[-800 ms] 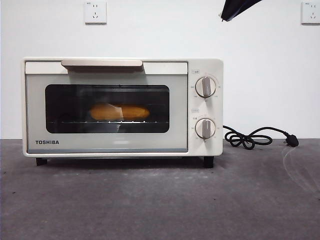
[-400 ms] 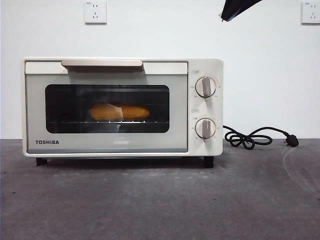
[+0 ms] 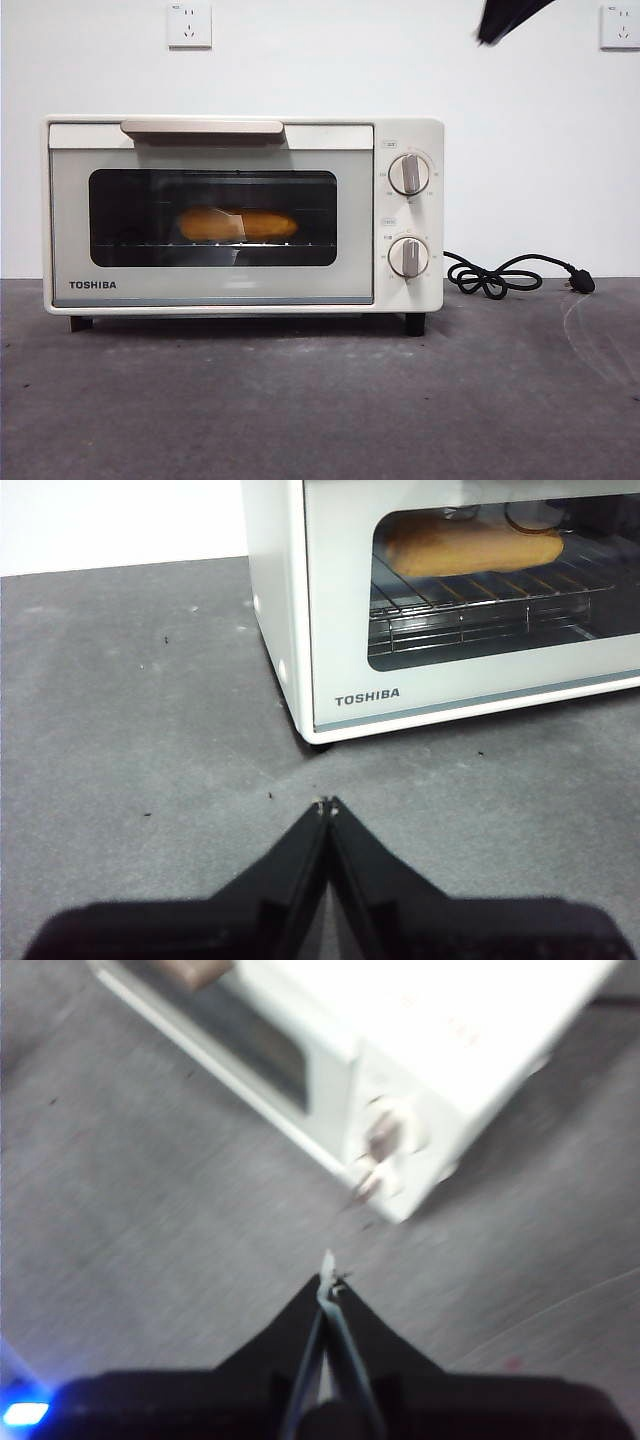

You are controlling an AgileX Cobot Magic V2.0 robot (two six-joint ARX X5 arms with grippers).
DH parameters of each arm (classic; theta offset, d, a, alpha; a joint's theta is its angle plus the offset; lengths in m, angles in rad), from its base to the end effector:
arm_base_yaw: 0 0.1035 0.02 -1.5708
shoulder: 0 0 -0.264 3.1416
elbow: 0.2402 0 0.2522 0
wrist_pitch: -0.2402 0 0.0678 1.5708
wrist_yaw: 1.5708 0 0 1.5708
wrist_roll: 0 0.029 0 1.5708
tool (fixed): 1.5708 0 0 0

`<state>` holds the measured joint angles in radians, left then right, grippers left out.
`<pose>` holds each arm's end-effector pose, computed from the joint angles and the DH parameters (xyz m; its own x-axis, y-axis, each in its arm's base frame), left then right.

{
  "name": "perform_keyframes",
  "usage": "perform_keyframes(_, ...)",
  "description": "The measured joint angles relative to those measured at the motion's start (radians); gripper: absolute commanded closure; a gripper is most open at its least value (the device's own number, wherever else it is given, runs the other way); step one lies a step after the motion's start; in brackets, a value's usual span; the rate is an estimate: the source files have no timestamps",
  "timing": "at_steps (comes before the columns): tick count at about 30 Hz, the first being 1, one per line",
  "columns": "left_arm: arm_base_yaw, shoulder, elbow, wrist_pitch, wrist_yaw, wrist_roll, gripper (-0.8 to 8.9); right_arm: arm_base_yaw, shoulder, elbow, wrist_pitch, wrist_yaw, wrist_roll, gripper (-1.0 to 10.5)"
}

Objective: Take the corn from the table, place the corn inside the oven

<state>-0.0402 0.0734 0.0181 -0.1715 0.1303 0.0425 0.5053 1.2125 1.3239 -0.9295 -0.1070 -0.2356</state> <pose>0.0985 -0.0077 0.1475 0.9601 -0.1687 -0.2229 0.1757 0.9844 0.0122 0.2000 0.1142 0.3671 0.5431 0.4225 -0.7257 -0.6792 0.7292 -0.0838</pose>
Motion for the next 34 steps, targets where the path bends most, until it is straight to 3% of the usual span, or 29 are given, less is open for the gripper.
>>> perform_keyframes(3, 0.0, 0.002, 0.0, 0.0, 0.0, 0.0, 8.17, -0.082, -0.106, -0.045, 0.206, -0.044, -0.031, 9.5)
perform_keyframes(6, 0.0, 0.004, 0.0, 0.0, 0.0, 0.0, 8.17, -0.254, -0.26, -0.185, 0.452, -0.121, -0.005, 9.5)
perform_keyframes(10, 0.0, 0.005, 0.0, 0.0, 0.0, 0.0, 8.17, -0.49, -0.457, -0.456, 0.455, -0.121, 0.032, 9.5)
perform_keyframes(13, 0.0, 0.005, 0.0, 0.0, 0.0, 0.0, 8.17, -0.584, -0.617, -0.679, 0.501, -0.121, 0.034, 9.5)
perform_keyframes(17, 0.0, 0.005, 0.0, 0.0, 0.0, 0.0, 8.17, -0.591, -0.811, -0.967, 0.654, -0.127, 0.039, 9.5)
perform_keyframes(21, 0.0, 0.005, 0.0, 0.0, 0.0, 0.0, 8.17, -0.591, -0.944, -1.147, 0.691, -0.127, 0.064, 9.5)
perform_keyframes(27, 0.0, 0.005, 0.0, 0.0, 0.0, 0.0, 8.17, -0.591, -1.061, -1.252, 0.692, -0.127, 0.074, 9.5)
perform_keyframes(34, 0.0, 0.005, 0.0, 0.0, 0.0, 0.0, 8.17, -0.579, -1.197, -1.284, 0.708, -0.109, 0.137, 9.5)
